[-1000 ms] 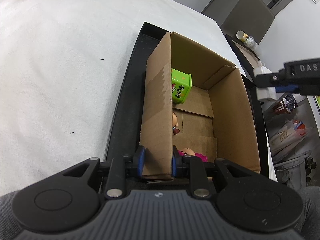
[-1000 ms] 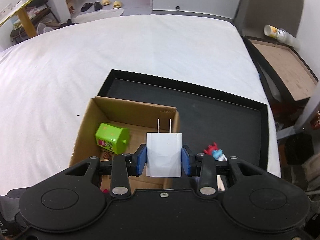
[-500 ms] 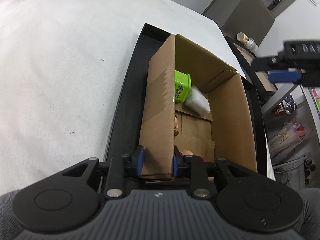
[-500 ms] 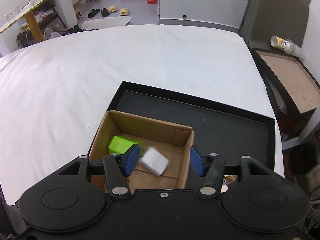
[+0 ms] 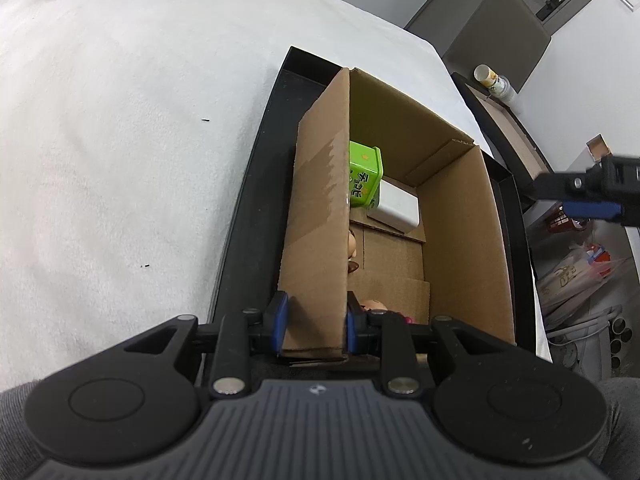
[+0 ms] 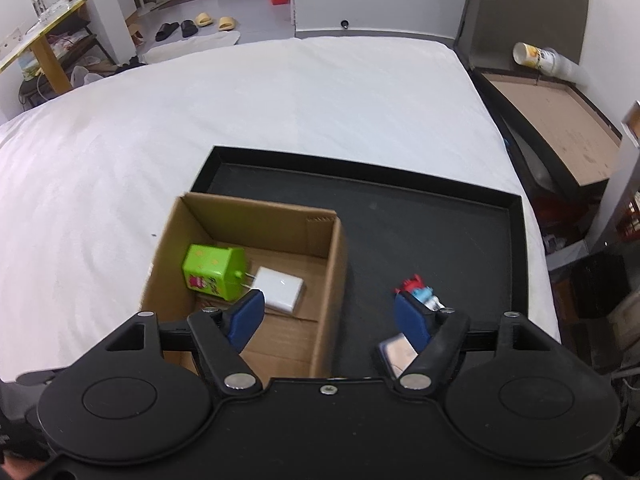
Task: Organize rigid objects
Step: 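Open the right gripper to drop the charger into the box, then lower the right gripper onto the white cube figure and close on it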
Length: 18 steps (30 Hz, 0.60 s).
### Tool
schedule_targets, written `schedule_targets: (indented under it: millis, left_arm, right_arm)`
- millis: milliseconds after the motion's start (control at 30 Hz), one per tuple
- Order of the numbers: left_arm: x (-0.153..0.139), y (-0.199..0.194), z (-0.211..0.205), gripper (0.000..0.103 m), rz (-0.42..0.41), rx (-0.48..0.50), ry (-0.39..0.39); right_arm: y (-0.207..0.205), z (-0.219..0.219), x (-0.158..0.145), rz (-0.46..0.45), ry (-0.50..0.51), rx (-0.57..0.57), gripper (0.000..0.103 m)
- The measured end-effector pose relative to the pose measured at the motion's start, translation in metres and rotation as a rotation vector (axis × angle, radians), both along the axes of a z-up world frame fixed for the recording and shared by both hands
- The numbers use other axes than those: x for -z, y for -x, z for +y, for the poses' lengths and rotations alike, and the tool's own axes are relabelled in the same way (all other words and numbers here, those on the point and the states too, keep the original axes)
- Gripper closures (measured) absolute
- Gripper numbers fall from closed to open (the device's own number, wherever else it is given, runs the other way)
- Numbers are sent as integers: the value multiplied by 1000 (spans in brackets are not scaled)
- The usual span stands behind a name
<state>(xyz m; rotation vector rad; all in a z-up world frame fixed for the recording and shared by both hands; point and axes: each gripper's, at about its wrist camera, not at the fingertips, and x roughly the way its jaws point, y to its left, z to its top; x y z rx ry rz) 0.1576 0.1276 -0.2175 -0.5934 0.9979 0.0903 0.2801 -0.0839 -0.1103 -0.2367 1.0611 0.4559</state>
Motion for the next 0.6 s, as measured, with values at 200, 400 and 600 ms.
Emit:
schedule_targets:
  millis: [200, 400, 600]
  left_arm:
    - [1, -2, -2, 77, 13, 2, -13]
    - [1, -4, -4, 77, 21, -1, -27]
    - [1, -5, -7, 77, 30, -7, -43]
  right_arm:
    - [-2, -19, 5, 13, -12, 26, 27]
    - [-3, -37, 12, 29, -28, 46, 24]
    - [-6, -50, 21, 48, -47, 57, 21]
